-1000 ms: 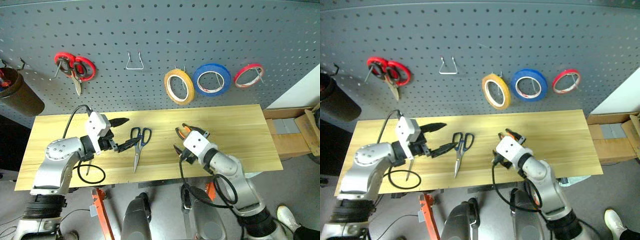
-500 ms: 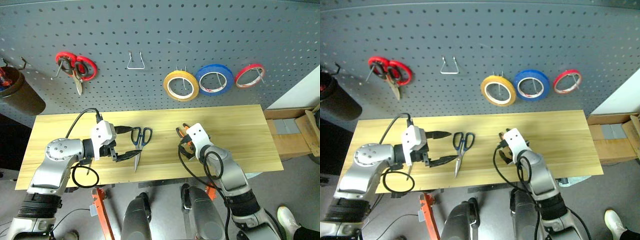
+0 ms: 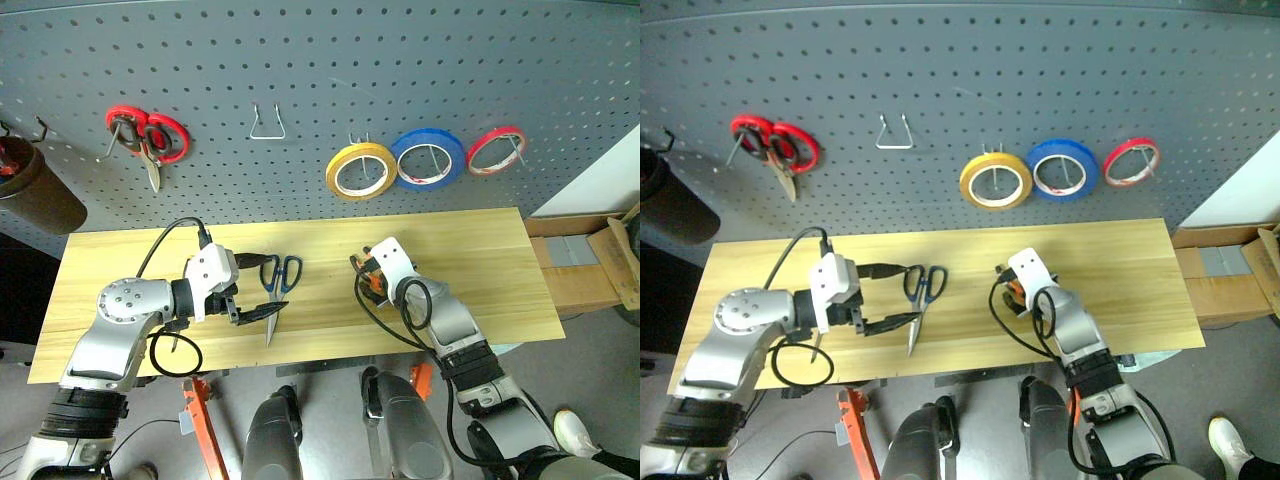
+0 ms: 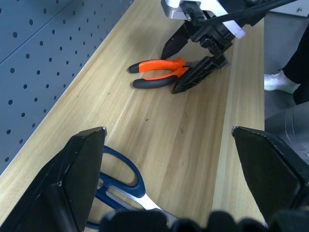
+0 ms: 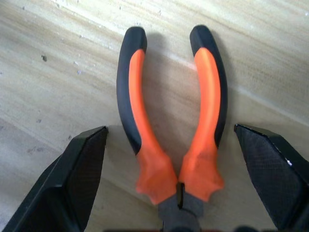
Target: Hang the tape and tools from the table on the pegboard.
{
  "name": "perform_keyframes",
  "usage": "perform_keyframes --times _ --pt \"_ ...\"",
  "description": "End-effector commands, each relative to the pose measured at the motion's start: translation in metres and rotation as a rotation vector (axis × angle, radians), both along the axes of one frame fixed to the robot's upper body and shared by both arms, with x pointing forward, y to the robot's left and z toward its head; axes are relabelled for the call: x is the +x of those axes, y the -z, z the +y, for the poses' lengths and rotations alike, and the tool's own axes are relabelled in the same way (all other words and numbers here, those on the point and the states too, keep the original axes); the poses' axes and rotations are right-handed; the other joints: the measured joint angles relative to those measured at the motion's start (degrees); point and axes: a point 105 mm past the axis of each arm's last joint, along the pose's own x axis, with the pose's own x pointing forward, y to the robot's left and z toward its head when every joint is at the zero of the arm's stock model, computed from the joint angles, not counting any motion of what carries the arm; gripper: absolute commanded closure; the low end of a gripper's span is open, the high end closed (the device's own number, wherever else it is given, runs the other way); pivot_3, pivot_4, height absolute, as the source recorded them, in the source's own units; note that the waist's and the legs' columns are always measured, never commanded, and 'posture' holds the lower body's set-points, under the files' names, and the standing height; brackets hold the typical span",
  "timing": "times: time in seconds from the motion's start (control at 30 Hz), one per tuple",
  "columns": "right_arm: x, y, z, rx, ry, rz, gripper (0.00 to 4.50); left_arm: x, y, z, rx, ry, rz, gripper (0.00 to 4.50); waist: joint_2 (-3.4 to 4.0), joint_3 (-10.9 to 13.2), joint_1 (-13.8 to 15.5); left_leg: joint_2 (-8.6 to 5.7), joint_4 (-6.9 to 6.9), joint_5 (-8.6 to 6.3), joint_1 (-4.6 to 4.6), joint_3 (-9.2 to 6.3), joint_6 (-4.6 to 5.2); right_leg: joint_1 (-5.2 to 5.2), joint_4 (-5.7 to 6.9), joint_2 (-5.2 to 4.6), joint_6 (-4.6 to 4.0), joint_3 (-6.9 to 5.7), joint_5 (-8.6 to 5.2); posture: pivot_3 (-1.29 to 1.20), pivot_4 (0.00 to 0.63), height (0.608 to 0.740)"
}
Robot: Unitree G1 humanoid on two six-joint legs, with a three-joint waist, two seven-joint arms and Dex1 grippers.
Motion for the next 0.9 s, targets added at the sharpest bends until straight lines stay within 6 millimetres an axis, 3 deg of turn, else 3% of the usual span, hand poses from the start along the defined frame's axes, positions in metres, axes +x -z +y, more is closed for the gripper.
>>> perform_keyframes --times 0.03,0.13,0.27,0.43,0.53,0.77,0.9 --pt "-0.004 0.004 -0.003 0.008 0.002 0.021 1.26 -0.004 -0.005 -0.003 0.002 0.014 -0.036 0.00 0.00 0.0 0.0 0.00 0.00 0.00 0.00 0.00 0.00 0.00 0.00 0.00 0.00 0.00 0.00 -0.20 0.340 0.740" --pt "-0.006 0.005 -0.002 0.005 -0.004 0.021 2.06 -0.004 -0.004 -0.001 -0.005 -0.001 -0.036 0.00 0.00 0.0 0.0 0.00 0.00 0.00 0.00 0.01 0.00 0.00 -0.01 0.00 0.00 0.00 0.00 -0.20 0.340 0.740" --pt "-0.007 -0.009 0.005 0.035 -0.016 -0.034 2.06 -0.003 -0.007 0.002 -0.032 -0.040 -0.055 0.00 0.00 0.0 0.0 0.00 -0.01 0.00 0.00 -0.01 0.00 0.00 -0.01 0.00 0.00 0.01 0.00 -0.20 0.339 0.740" --pt "-0.023 -0.060 0.028 0.165 -0.089 -0.149 2.06 -0.004 -0.013 0.013 -0.099 -0.139 -0.078 0.00 0.00 0.0 -0.1 0.01 -0.02 0.00 -0.04 0.02 0.00 -0.08 -0.01 0.00 0.01 0.06 0.00 -0.19 0.340 0.740" --pt "-0.048 -0.093 0.046 0.263 -0.173 -0.206 2.06 -0.007 -0.019 0.024 -0.176 -0.251 -0.119 0.00 0.01 0.0 -0.2 0.04 -0.05 -0.01 -0.07 -0.02 -0.01 -0.11 0.00 0.01 0.00 0.12 0.00 -0.18 0.342 0.740" --pt "-0.098 -0.139 0.074 0.376 -0.408 -0.325 2.06 -0.026 -0.025 0.045 -0.311 -0.448 -0.166 0.00 -0.02 0.0 0.2 0.01 -0.01 -0.05 -0.16 -0.22 -0.06 -0.12 -0.06 -0.02 0.03 0.12 -0.01 -0.15 0.340 0.740" --pt "-0.098 -0.169 0.083 0.455 -0.449 -0.409 2.06 -0.027 -0.031 0.043 -0.323 -0.449 -0.173 0.00 -0.02 0.0 0.7 0.02 -0.01 -0.05 -0.17 -0.25 -0.06 -0.11 -0.01 0.01 0.18 -0.01 -0.10 -0.13 0.334 0.740"
